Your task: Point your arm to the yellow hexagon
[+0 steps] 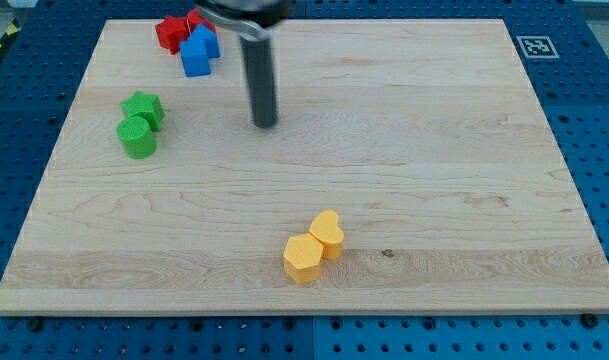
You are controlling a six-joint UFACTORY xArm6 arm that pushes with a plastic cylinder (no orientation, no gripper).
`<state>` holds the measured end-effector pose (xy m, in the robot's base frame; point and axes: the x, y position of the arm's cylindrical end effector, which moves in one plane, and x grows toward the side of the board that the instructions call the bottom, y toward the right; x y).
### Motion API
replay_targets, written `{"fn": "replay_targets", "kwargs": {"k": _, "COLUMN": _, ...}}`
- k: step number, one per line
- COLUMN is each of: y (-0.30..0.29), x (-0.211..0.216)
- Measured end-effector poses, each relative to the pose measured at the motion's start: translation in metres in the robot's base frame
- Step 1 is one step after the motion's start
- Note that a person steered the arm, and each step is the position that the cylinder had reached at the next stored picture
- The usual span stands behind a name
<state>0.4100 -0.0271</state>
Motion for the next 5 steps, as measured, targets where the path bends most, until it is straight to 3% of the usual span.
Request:
{"fn": "replay_targets", "kwargs": {"k": 1, "y": 0.067, "x": 0.022}}
{"fn": "replay_targets", "kwargs": {"k": 3, "y": 0.080, "x": 0.037}}
{"fn": "replay_targets", "kwargs": {"k": 4, "y": 0.106, "x": 0.120}}
{"fn": "replay_targets", "kwargs": {"k": 5, "y": 0.128, "x": 0.149}}
